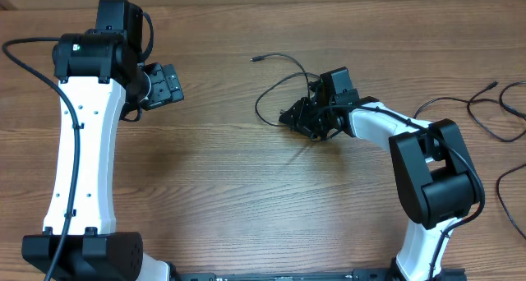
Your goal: Untangle cables
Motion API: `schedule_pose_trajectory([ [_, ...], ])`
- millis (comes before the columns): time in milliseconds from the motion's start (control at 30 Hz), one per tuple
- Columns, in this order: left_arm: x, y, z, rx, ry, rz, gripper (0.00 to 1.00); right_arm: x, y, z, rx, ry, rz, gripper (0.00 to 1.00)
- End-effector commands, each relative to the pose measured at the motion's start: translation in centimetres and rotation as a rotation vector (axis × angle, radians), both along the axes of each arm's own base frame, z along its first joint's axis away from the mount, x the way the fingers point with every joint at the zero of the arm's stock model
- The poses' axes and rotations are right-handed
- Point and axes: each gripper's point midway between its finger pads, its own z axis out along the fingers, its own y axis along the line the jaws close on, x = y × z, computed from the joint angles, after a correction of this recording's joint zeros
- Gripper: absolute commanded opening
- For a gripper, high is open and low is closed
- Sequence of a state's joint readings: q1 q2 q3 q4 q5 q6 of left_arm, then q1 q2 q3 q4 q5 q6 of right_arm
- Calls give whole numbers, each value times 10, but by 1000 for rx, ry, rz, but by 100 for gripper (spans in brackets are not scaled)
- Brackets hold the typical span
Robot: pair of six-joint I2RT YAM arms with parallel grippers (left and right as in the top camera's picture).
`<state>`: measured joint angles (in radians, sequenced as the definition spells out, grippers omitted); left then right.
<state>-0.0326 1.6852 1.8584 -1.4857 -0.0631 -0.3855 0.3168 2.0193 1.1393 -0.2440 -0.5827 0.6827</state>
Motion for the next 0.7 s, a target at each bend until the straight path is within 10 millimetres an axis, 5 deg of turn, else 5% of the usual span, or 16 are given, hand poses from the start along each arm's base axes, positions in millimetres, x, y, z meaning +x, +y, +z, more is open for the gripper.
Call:
schedule_pose_trajectory([
  [0,-1,-1,0,-1,5,-18,94,7,-11,-11,-42,70,-157,34],
  [133,-1,-1,0,-1,5,-18,94,16,-8,-6,-6,69,-205,29],
  [267,-1,-1,0,-1,5,-18,94,15,-1,0,52,119,-234,7],
  [500,-1,-1,0,-2,5,-18,94,10,17,18,117,-40,11,4],
  [667,-1,-1,0,-1,4,-18,94,-2,11,25,33,-86,149,4],
])
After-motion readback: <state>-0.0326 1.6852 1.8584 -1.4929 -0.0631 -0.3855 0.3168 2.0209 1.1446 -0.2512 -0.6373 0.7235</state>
